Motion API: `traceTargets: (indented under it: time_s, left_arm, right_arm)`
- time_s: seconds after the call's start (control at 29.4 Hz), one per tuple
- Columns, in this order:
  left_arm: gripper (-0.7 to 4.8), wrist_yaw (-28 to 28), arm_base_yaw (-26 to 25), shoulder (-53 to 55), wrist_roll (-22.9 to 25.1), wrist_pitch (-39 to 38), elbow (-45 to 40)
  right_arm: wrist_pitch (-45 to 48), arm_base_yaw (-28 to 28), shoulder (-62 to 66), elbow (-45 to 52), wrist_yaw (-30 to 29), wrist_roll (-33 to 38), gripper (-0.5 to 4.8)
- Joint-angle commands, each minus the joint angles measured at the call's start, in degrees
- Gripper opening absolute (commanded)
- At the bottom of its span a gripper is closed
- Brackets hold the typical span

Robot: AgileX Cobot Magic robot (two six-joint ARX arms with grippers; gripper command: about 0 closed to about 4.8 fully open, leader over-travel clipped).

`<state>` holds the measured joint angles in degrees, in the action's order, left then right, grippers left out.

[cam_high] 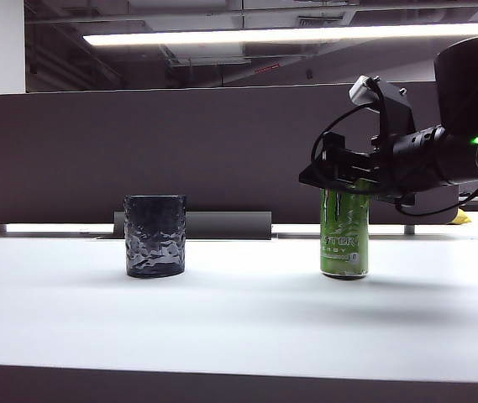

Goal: Pick up the metal can, pour some water into the cup, then place the can back on the table.

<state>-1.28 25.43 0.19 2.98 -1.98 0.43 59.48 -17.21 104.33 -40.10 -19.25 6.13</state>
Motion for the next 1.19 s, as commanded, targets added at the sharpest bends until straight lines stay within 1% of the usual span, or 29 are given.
traceTargets:
  time_s: [0.03, 0.14, 0.2, 0.27, 0.31, 0.37, 0.44, 0.65, 0.68, 0.71, 0.75, 1.02, 1.09, 1.19]
  left_arm:
    - [-0.05, 0.0, 0.0, 0.07, 0.0, 0.77, 0.07]
    - [-0.05, 0.0, 0.0, 0.07, 0.0, 0.77, 0.07]
    - [-0.05, 0.0, 0.0, 0.07, 0.0, 0.77, 0.07]
    - [-0.05, 0.0, 0.0, 0.07, 0.0, 0.77, 0.07]
    - [-0.05, 0.0, 0.0, 0.07, 0.0, 0.77, 0.07]
    - [-0.05, 0.0, 0.0, 0.07, 0.0, 0.77, 0.07]
    - [-0.05, 0.0, 0.0, 0.07, 0.0, 0.77, 0.07]
    - [-0.05, 0.0, 0.0, 0.07, 0.0, 0.77, 0.07]
    - [-0.05, 0.0, 0.0, 0.07, 0.0, 0.77, 0.07]
    - [-0.05, 0.0, 0.0, 0.07, 0.0, 0.77, 0.07]
    - [-0.05, 0.0, 0.0, 0.07, 0.0, 0.77, 0.07]
    - [-0.05, 0.0, 0.0, 0.07, 0.0, 0.77, 0.07]
    - [-0.05, 0.0, 0.0, 0.07, 0.0, 0.77, 0.07]
    - [-0.05, 0.0, 0.0, 0.07, 0.0, 0.77, 0.07]
  right_arm:
    - [0.72, -0.04, -0.11, -0.15, 0.09, 0.0, 4.79]
    - [0.7, -0.04, -0.11, -0.15, 0.26, -0.2, 4.79]
    - [0.72, -0.04, -0.11, -0.15, 0.24, -0.2, 4.51]
    - [0.68, -0.04, -0.11, -0.15, 0.24, -0.24, 4.42]
    - [0.68, -0.04, -0.11, -0.15, 0.24, -0.24, 4.21]
    - [0.63, -0.04, -0.11, -0.15, 0.24, -0.24, 4.06]
    - [0.59, -0.04, -0.11, -0.15, 0.24, -0.26, 3.6]
    - [0.59, -0.04, -0.11, -0.15, 0.26, -0.39, 3.53]
    - [0.57, -0.04, -0.11, -0.15, 0.24, -0.39, 3.39]
    - [0.55, -0.04, -0.11, -0.15, 0.24, -0.42, 2.9]
    - [0.55, -0.04, -0.11, -0.15, 0.24, -0.42, 2.73]
    - [0.81, -0.04, -0.11, -0.15, 0.22, -0.5, 2.71]
    - [0.76, -0.04, -0.11, -0.17, 0.22, -2.21, 2.69]
    - [0.98, -0.04, -0.17, -0.17, 0.22, -2.36, 2.69]
